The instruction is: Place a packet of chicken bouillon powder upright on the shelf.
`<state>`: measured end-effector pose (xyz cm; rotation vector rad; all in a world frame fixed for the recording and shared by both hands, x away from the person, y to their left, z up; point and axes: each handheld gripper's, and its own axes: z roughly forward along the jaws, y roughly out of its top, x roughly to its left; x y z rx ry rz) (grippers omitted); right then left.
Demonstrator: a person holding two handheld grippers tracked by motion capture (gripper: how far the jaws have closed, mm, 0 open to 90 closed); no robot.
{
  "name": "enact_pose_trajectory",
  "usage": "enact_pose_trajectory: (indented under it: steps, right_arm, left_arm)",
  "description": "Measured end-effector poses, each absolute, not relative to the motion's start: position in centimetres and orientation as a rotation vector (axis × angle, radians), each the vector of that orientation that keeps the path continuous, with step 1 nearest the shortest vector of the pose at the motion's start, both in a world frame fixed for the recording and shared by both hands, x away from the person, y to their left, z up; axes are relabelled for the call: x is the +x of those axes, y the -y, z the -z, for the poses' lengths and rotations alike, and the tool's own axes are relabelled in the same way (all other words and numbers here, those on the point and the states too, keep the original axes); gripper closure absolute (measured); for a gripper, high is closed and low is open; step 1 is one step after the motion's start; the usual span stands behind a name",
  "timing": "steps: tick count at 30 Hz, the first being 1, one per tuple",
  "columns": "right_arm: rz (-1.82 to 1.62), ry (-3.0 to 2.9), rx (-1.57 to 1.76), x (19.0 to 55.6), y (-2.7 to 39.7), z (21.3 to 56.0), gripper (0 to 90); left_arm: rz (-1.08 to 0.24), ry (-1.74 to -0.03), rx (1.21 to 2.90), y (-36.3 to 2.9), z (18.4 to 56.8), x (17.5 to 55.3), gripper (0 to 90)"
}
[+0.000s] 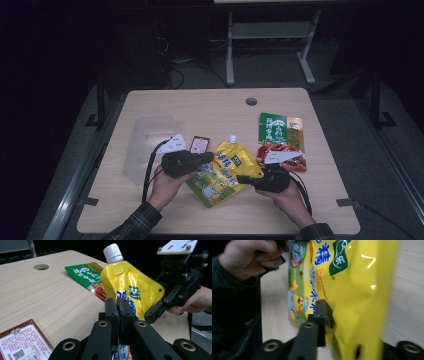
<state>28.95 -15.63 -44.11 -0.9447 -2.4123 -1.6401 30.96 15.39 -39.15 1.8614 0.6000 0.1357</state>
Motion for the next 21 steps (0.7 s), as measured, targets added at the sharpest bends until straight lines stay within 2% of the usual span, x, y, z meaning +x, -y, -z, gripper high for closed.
enact_pose_trajectory:
  steps: [2, 4, 21]
  right_arm:
    - [1.659, 2.401, -0.939, 28.9, 15.8, 43.8, 88.1]
    - [1.673, 2.406, -0.922, 28.9, 16.1, 43.4, 88.8]
    - [1.703, 2.537, -0.827, 29.8, 17.1, 39.4, 90.0]
  left_arm:
    - [-0.145, -0.598, 1.864, -15.4, 39.1, 30.9, 88.3]
    - [-0.147, -0.595, 1.867, -15.3, 39.2, 30.9, 88.3]
    - [-0.158, -0.601, 1.89, -15.0, 39.8, 30.4, 87.9]
